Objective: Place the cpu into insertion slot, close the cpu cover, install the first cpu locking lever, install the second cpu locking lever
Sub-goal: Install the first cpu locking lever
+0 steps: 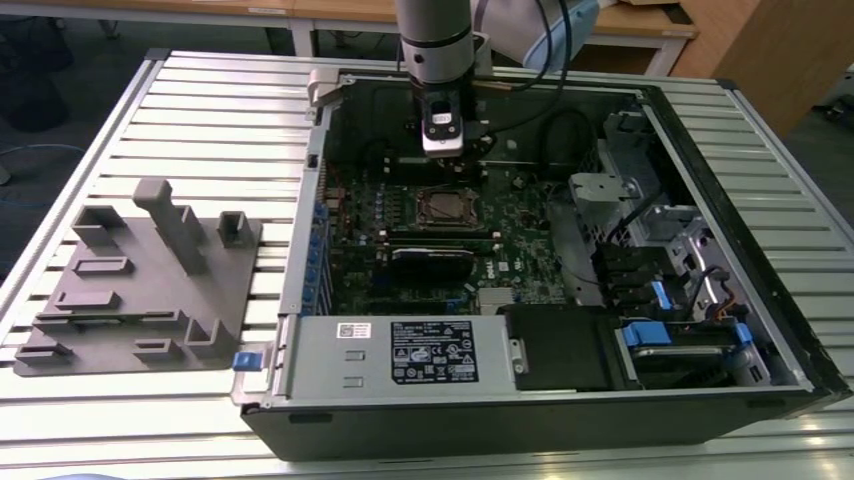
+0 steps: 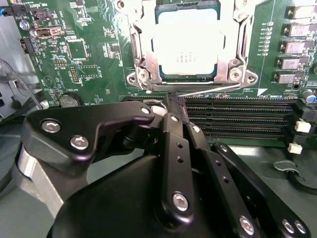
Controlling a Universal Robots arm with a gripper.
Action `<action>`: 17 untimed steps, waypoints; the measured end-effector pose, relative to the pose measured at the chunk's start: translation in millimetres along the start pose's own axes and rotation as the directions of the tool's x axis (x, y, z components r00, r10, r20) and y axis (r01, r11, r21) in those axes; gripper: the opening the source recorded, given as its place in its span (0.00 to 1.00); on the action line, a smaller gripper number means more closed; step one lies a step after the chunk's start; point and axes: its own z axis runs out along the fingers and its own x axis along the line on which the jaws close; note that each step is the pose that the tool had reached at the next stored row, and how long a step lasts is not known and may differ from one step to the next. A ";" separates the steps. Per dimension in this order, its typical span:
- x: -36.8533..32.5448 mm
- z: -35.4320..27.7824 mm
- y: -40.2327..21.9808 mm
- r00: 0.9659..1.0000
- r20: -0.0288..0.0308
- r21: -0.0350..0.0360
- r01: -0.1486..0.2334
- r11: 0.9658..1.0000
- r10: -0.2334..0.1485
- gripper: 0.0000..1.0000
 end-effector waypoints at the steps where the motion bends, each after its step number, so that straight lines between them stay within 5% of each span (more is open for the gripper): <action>1: 0.2 0.0 0.3 1.000 0.000 0.000 0.000 1.000 0.000 0.11; 9: 0.8 0.0 1.2 1.000 0.000 0.000 0.000 1.000 0.000 0.11; 17: -4.1 0.0 -5.9 1.000 0.000 -0.001 0.000 1.000 0.000 0.11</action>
